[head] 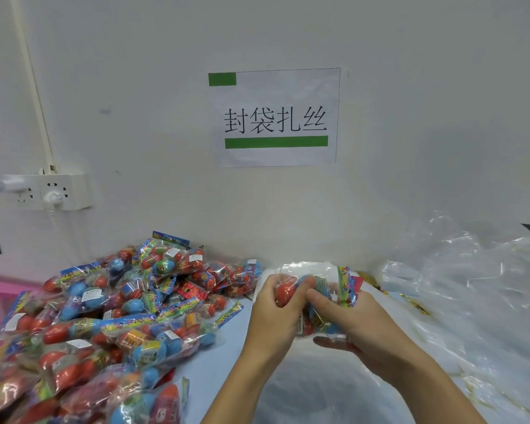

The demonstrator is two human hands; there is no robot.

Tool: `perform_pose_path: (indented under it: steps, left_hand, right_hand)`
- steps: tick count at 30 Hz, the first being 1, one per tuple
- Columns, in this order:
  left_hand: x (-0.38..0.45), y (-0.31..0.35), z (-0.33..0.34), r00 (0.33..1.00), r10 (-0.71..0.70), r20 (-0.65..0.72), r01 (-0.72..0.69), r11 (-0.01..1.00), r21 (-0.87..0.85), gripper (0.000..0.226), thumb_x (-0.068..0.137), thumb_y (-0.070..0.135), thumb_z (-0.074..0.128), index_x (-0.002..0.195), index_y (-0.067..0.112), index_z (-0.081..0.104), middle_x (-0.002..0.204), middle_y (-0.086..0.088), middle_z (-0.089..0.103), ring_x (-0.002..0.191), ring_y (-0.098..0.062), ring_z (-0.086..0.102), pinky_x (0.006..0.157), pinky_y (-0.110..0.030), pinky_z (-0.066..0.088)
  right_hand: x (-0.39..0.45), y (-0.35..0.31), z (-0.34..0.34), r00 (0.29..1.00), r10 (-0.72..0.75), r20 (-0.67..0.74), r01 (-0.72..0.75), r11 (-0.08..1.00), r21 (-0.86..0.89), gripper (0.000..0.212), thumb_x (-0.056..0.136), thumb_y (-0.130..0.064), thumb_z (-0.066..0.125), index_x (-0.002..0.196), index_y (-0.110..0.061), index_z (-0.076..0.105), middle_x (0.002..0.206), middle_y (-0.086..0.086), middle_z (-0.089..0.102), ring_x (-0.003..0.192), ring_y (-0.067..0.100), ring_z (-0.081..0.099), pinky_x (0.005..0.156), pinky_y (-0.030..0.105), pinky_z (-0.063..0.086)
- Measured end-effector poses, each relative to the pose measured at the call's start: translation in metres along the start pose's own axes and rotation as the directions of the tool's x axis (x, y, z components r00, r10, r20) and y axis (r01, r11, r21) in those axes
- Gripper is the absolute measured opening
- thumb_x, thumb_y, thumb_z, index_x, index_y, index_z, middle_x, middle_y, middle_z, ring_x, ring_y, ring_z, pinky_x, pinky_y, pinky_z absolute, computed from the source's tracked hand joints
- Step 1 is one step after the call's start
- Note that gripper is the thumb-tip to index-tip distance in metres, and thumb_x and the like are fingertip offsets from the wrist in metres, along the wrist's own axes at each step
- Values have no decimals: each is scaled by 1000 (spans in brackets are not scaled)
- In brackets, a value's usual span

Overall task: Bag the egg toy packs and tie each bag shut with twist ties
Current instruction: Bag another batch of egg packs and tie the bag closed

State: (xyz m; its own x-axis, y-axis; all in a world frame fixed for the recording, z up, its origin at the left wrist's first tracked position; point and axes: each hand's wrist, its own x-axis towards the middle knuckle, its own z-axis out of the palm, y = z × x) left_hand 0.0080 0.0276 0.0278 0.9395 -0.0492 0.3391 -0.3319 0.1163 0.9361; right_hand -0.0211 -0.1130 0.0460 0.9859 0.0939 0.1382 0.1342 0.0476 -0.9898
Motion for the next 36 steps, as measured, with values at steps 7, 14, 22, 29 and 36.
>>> perform_pose_path:
  steps: [7,14,22,29,36]
  left_hand:
    - [3,6,1,998,-58,35,61,994,-92,47,82,65,61,98,20,62,79,13,70,77,-3,69,65,-17,52]
    - [6,5,-4,989,54,-134,-58,998,-25,45,87,60,51,84,16,61,72,4,69,69,-9,68,60,-23,52]
    - [4,10,-11,999,-37,13,37,999,-29,67,84,70,27,113,25,67,99,7,76,96,-5,70,81,-22,53]
    - [8,17,-40,971,-48,235,-68,883,464,12,96,28,57,104,36,60,109,4,63,97,-9,61,82,-25,49]
    - [-1,5,-45,863,-261,433,-237,547,803,24,84,40,74,103,43,60,120,15,48,114,-4,44,100,-26,40]
  right_hand:
    - [2,4,4,994,-83,-73,76,993,-93,31,77,-44,78,103,-26,75,93,-1,79,86,17,77,70,33,63]
    - [-2,1,16,994,-80,75,88,990,-107,23,92,-34,72,114,-31,69,103,-3,78,93,18,76,77,35,63]
    - [0,-2,13,987,-129,-91,123,990,-74,20,86,-34,75,104,-29,70,92,-4,79,85,16,77,66,31,62]
    - [5,-5,-15,901,-51,-431,130,979,157,15,86,-23,76,97,-13,73,86,8,78,86,25,76,60,32,60]
    - [5,-7,-21,880,48,-472,118,941,317,22,84,-23,78,100,-9,73,93,11,78,88,23,75,67,34,59]
